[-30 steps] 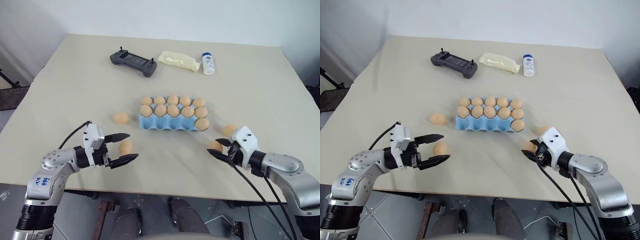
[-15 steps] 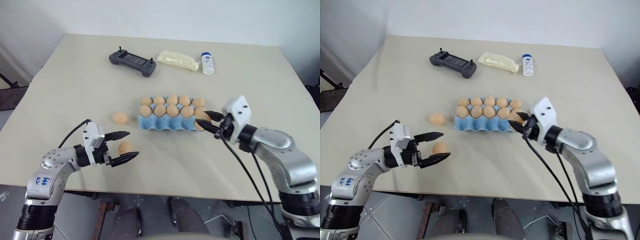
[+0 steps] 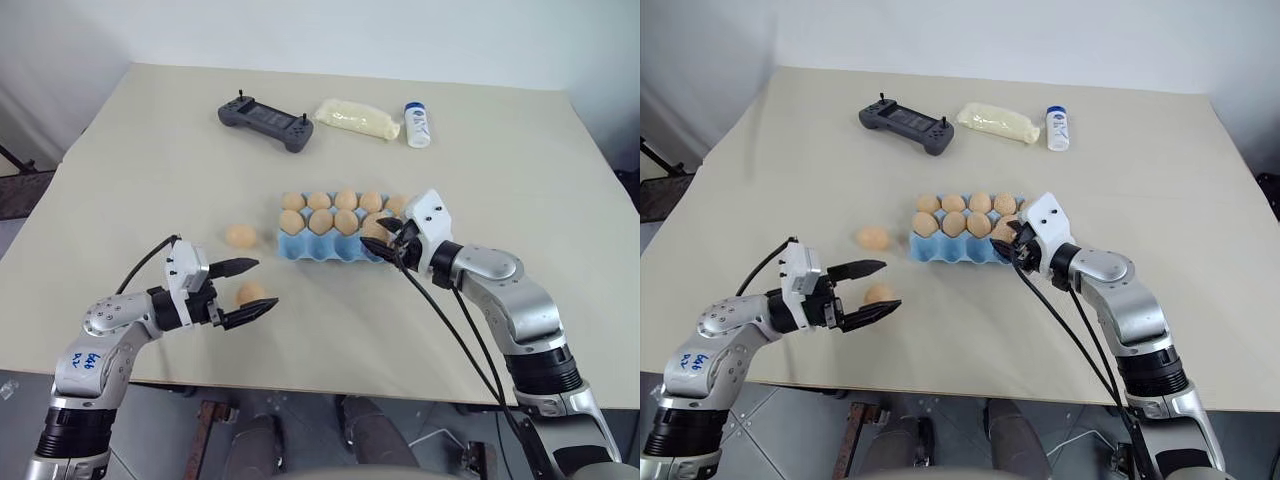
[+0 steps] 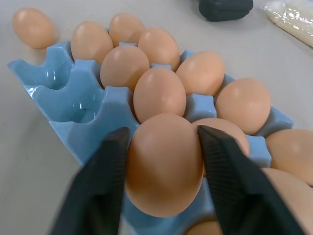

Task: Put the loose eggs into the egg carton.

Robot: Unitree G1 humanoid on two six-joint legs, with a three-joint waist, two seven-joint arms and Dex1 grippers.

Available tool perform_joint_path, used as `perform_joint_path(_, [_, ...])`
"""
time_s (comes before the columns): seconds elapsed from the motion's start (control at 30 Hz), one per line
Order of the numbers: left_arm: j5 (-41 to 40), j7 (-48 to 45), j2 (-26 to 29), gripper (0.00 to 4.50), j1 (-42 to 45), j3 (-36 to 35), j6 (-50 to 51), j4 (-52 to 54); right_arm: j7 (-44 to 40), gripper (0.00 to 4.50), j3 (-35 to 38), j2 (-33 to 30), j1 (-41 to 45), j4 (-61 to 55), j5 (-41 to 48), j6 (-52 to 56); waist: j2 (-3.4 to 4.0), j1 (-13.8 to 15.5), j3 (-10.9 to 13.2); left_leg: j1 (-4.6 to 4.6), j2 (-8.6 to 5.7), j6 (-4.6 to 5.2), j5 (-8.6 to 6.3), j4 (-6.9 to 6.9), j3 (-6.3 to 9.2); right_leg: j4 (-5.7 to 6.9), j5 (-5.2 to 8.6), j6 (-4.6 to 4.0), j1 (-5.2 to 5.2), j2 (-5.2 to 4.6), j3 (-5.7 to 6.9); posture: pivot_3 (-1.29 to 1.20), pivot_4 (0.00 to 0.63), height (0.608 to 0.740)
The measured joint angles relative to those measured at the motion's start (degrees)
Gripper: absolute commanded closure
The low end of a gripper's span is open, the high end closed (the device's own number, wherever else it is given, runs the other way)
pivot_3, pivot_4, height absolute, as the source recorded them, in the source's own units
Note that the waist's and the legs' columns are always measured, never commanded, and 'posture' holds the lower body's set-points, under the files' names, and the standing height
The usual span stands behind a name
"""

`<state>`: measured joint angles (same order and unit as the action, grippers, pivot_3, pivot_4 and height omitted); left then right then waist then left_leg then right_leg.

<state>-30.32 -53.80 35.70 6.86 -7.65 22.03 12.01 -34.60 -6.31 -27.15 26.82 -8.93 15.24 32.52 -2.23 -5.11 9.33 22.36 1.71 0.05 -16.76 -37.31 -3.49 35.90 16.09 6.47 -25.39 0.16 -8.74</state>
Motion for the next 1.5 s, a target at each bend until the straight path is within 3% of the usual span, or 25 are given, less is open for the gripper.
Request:
perform_joint_path(0.1, [0.00, 0.15, -0.13, 0.00, 0.01, -0.29, -0.02, 0.00, -0.81, 0.02, 0.03, -0.28, -0.04, -0.56, 0.04, 0.06, 0.01, -0.02, 0.01, -0.02, 0.00, 0.00, 0.00, -0.01, 0.01, 0.06, 0.00, 0.00, 0.00, 0.02, 0.01, 0.00, 0.150, 0.740])
perform_joint_path(0.33, [-0.02, 0.50, -1.43, 0.00, 1.67, -0.22, 0.02, -0.03, -2.88, 0.02, 2.78, -4.02, -2.12, -6.89, 2.07, 1.31, 0.03, 0.20, 0.02, 0.00, -0.01, 0.00, 0.00, -0.02, 0.02, 0.01, 0.00, 0.00, 0.01, 0.00, 0.03, 0.00, 0.150, 0.740])
perform_joint_path(0.5, [-0.02, 0.41, -1.92, 0.00, 1.88, 0.07, 0.03, -0.22, -4.17, 0.02, 7.71, -7.84, -9.17, -10.26, 4.08, 1.76, 0.02, 0.33, 0.02, 0.04, -0.03, 0.00, 0.00, -0.02, 0.05, -0.02, 0.00, 0.00, 0.01, -0.01, 0.05, 0.00, 0.150, 0.740])
perform_joint_path(0.97, [0.00, -0.42, -2.00, 0.00, 3.66, 1.54, 0.02, -1.49, -10.18, 0.02, 26.21, -22.15, -25.95, -11.75, 7.49, 4.35, 0.03, 0.33, 0.02, -0.11, -0.02, 0.01, 0.01, -0.12, -0.02, -0.01, 0.00, 0.01, 0.18, 0.14, -0.04, 0.00, 0.150, 0.740])
perform_joint_path(1.23, [0.01, -0.90, -1.91, 0.00, 3.86, 1.55, 0.02, -1.54, -11.02, 0.02, 29.22, -23.00, -29.86, -10.95, 7.53, 5.08, 0.03, 0.17, 0.03, -0.22, -0.02, 0.02, 0.01, -0.24, -0.07, 0.03, 0.00, 0.00, 0.30, 0.18, -0.11, 0.00, 0.150, 0.740])
perform_joint_path(1.5, [0.05, -0.78, -1.95, 0.00, 4.24, 1.59, 0.02, -1.55, -7.48, 0.02, 23.98, -16.01, -22.22, -6.85, 7.15, 2.27, 0.04, 0.18, 0.04, -0.26, -0.04, 0.02, 0.01, -0.35, -0.06, -0.02, -0.01, 0.02, 0.44, 0.17, -0.11, 0.00, 0.150, 0.740])
